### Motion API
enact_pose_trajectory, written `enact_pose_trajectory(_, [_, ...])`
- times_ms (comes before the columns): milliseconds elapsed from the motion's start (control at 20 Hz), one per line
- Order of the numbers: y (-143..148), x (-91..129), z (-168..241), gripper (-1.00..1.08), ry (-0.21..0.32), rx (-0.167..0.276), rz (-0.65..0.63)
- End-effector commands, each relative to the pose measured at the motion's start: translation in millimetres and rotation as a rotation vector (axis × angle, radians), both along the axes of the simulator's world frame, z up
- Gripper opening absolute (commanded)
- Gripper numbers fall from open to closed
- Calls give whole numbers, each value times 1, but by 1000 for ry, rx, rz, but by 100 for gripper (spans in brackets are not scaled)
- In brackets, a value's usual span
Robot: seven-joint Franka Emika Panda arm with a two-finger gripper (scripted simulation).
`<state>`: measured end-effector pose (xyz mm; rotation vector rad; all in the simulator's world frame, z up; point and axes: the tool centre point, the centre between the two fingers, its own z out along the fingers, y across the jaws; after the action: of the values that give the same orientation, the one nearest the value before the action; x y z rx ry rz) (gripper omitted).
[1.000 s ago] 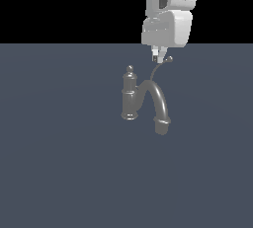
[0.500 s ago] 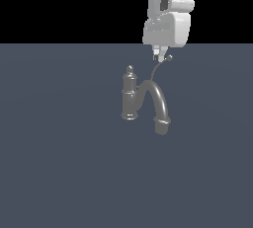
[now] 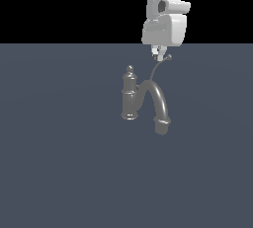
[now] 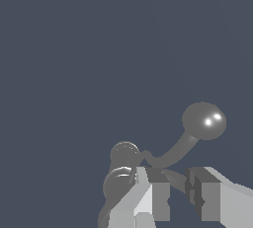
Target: Turn on the faucet by rotating a designated handle.
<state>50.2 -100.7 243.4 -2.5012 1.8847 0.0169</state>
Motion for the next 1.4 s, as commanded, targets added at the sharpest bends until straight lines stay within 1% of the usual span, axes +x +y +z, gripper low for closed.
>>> enact_pose_trajectory(0, [-3, 8, 0, -100, -3, -3, -7])
enact_pose_trajectory(1350, [-6, 75, -2, -100, -2, -13, -41])
